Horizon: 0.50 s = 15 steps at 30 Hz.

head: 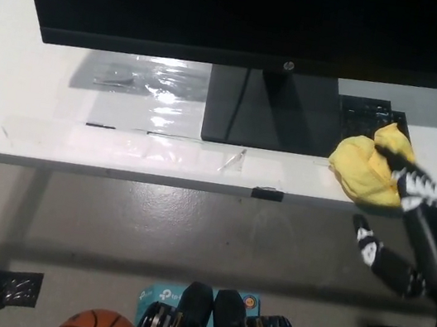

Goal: The robot uses its right hand to pick up the cloth kept in the middle of the desk and use it to wipe the monitor in the middle of the desk by swiping its screen twice

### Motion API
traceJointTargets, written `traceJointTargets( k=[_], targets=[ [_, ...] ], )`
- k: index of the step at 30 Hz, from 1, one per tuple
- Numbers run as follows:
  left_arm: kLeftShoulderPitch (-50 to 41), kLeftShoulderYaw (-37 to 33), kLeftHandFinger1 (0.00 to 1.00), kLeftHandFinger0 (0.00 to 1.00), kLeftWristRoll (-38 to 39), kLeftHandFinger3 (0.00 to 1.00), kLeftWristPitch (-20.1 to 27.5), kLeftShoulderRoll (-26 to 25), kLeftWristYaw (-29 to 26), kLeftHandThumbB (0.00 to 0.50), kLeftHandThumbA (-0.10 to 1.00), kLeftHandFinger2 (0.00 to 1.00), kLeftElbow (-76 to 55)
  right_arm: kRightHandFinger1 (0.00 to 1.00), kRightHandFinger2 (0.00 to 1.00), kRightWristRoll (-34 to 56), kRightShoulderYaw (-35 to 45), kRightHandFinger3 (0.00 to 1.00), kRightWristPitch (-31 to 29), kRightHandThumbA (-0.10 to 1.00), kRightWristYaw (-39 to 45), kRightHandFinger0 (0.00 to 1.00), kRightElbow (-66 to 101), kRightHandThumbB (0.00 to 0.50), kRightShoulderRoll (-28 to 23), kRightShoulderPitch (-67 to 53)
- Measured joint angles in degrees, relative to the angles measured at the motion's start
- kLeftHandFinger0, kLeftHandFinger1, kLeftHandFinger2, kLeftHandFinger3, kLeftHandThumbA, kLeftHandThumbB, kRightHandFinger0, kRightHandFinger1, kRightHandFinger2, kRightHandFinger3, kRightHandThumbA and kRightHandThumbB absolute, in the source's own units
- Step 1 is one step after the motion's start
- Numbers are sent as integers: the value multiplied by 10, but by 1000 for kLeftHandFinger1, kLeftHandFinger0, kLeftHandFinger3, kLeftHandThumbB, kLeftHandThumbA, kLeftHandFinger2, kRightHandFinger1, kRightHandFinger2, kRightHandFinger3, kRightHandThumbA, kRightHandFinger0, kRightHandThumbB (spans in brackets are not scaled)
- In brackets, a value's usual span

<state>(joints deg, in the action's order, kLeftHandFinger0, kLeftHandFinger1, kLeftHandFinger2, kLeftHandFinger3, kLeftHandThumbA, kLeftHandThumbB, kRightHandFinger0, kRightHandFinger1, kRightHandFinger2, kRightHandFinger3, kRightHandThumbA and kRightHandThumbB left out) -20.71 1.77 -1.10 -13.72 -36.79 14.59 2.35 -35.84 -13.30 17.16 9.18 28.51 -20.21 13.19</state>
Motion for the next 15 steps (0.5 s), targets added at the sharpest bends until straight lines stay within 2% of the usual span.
traceJointTargets(
  k=[4,5,9,15],
  targets=[
    [0,0,704,727,0,1000,0,0,0,60,106,830,-1,1000,1000,-8,7,1000,18,532,16,1000,-33,398,-1,46],
    [0,0,706,727,0,1000,0,0,0,64,105,830,-1,1000,1000,-8,8,1000,20,524,18,1000,-51,386,-2,57],
    [-2,4,704,716,0,1000,-1,0,0,66,94,823,-3,1000,1000,-10,5,1000,20,545,25,1000,-132,380,-6,84],
    [-4,12,700,708,0,1000,-5,-1,0,63,92,812,-19,1000,1000,-6,-4,1000,19,444,34,1000,-259,361,-6,112]
  ],
)
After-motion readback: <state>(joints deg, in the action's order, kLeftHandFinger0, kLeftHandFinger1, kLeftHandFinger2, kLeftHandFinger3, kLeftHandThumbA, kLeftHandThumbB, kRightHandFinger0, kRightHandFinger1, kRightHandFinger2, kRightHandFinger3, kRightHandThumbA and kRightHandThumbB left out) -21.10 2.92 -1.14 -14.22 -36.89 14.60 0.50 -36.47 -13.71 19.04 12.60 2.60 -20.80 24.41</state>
